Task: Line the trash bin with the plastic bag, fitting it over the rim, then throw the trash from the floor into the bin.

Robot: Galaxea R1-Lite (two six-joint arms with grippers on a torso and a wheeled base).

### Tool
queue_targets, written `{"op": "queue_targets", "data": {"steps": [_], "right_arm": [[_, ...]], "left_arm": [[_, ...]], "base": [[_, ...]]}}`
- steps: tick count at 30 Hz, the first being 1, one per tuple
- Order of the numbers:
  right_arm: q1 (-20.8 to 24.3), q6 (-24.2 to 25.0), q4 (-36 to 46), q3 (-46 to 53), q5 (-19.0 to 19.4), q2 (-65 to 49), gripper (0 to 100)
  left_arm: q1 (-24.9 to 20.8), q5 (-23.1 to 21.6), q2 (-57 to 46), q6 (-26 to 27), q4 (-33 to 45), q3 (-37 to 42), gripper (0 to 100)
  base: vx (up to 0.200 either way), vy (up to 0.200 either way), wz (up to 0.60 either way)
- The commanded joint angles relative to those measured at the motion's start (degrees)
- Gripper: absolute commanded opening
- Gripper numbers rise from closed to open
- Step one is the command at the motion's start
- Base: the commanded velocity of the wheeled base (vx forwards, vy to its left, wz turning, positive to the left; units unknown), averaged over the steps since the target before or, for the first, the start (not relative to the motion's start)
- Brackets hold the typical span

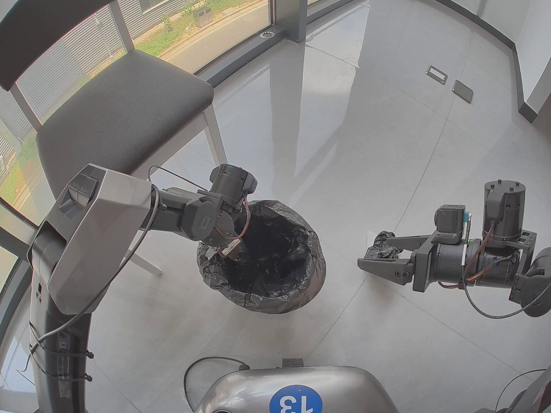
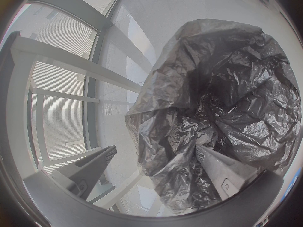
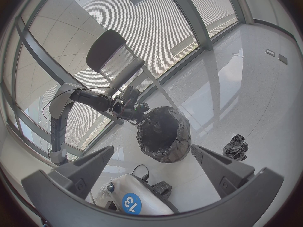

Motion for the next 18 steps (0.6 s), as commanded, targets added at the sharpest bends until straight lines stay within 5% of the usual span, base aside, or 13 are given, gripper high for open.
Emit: {"op": "queue_targets", "data": {"steps": [1,18], "right_arm": [[-0.1,0.0,-0.1,0.3,0.0,0.0,100],[-1.6,-0.9,0.1,2.3,-0.1,-0.6,100]], "left_arm": [[0.8,0.4,1.1,-0.1,-1.0,-0.3,100],[-0.5,0.6,-3.2,0.5,-1.6,0.8,100]], "base": [[0.0,0.0,0.0],[0.0,0.0,0.0]]}}
